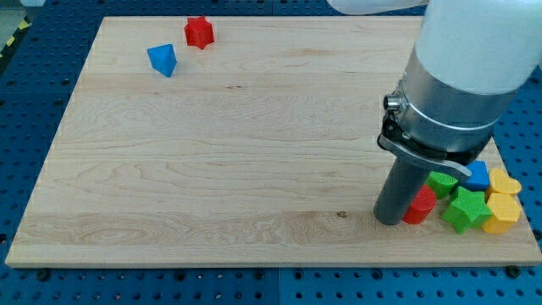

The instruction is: Place the green circle towards the left side of the blue cube

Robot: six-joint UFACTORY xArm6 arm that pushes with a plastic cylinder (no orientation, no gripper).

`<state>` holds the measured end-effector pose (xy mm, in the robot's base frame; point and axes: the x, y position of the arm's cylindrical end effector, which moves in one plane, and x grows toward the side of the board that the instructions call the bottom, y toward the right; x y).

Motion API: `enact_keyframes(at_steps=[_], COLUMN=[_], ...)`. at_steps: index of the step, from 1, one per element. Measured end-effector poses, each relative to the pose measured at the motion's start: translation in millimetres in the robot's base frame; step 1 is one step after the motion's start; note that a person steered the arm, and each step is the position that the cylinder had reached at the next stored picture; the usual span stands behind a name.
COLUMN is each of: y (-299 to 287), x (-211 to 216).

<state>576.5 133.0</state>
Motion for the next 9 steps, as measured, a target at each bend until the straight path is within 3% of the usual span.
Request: enact_keyframes(at_steps=[8, 9], y=[21, -1], x=[6, 6])
